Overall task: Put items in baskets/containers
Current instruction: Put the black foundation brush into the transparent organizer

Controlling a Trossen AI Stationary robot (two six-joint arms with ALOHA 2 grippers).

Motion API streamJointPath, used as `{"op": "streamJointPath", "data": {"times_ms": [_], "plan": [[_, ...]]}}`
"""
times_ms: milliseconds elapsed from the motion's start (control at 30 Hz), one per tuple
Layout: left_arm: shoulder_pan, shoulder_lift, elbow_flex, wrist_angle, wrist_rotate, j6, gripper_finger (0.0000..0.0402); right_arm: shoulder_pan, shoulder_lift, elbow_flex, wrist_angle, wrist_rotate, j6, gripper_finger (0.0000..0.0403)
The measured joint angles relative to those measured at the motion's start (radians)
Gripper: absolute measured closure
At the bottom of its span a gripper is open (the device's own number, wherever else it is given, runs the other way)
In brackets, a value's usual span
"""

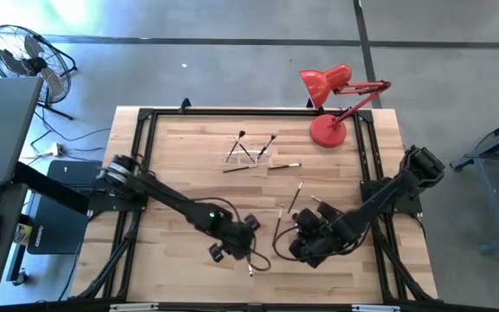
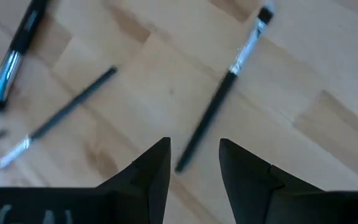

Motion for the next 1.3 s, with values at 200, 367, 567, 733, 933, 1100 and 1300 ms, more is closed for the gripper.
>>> {"op": "streamJointPath", "data": {"times_ms": [200,367,567,733,933,1100,1300], "plan": [[0.003,0.124,0.138,-0.125,-0.002,0.064,0.0268,0.021,0.0,0.0,0.0,0.023,0.002,0.0397],[0.001,0.172,0.181,-0.224,-0.002,0.118,0.0268,0.025,0.0,0.0,0.001,0.022,0.002,0.04],[0.0,0.174,0.181,-0.214,-0.045,0.099,0.0268,0.024,0.0,0.0,0.0,0.039,0.002,0.0398],[0.017,0.187,0.181,-0.215,-0.067,-0.145,0.0305,0.024,0.0,0.0,0.001,0.064,0.0,0.0397],[0.055,0.214,0.18,-0.256,0.032,-0.378,0.0386,0.024,0.0,0.0,0.012,0.109,-0.001,0.0401],[0.061,0.237,0.179,-0.256,0.041,-0.463,0.0383,0.024,0.0,0.0,0.059,0.127,-0.034,0.039],[0.069,0.237,0.175,-0.231,0.047,-0.556,0.0392,0.023,0.005,0.0,0.209,0.02,-0.298,0.0362]]}}
